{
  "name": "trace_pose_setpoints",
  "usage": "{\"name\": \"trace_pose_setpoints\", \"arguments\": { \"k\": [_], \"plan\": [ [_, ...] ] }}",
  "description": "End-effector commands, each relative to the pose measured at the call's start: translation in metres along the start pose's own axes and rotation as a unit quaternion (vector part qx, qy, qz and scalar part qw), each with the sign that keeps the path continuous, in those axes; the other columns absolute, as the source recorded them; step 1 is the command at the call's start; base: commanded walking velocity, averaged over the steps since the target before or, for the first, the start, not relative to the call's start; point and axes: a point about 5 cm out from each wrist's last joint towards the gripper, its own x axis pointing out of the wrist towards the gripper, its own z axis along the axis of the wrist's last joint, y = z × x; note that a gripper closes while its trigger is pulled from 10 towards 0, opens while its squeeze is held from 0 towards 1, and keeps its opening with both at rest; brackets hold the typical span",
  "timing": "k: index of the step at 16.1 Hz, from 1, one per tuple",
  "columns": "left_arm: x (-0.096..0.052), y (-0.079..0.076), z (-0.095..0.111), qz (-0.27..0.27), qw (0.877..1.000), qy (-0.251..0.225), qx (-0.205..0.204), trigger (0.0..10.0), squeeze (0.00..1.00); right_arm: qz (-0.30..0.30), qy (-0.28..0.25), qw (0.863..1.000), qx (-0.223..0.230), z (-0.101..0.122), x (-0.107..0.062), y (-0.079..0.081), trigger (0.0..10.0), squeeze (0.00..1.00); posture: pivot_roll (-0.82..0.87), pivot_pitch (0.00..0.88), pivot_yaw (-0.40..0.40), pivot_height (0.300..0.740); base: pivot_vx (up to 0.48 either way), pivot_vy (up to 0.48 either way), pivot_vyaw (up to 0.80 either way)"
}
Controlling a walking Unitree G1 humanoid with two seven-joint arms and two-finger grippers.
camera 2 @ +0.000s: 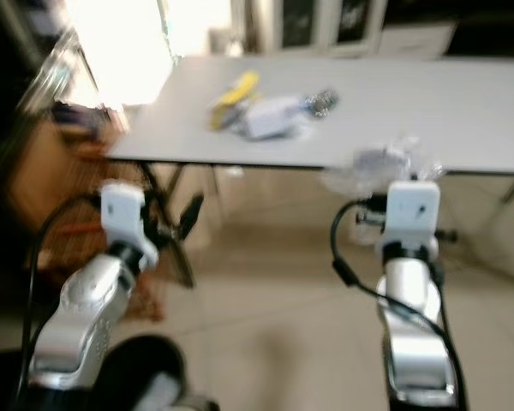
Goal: Picking trash to rubbish bin
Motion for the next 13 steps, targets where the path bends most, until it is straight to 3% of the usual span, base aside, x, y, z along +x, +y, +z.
{"name": "trace_pose_setpoints", "arguments": {
  "k": [1,6,13],
  "plan": [
    [0.0014,0.0036,0.0043,0.001,1.0,-0.003,0.007,10.0,0.0,0.004,-0.004,1.0,0.005,0.0045,0.0023,0.0032,10.0,0.0,0.02,0.102,0.003,0.74,0.0,0.48,0.0],
    [-0.0006,0.0028,0.0027,0.0,1.0,0.002,0.011,10.0,0.0,0.011,-0.001,1.0,0.006,0.0044,0.0018,0.0059,10.0,0.0,0.02,0.11,0.002,0.74,0.0,0.431,0.0],
    [0.0007,-0.0008,0.0028,-0.003,1.0,-0.001,0.014,10.0,0.0,0.019,0.001,1.0,0.006,0.0032,0.0034,0.009,10.0,0.0,0.02,0.109,0.0,0.74,0.0,0.0,0.0]
  ]
}}
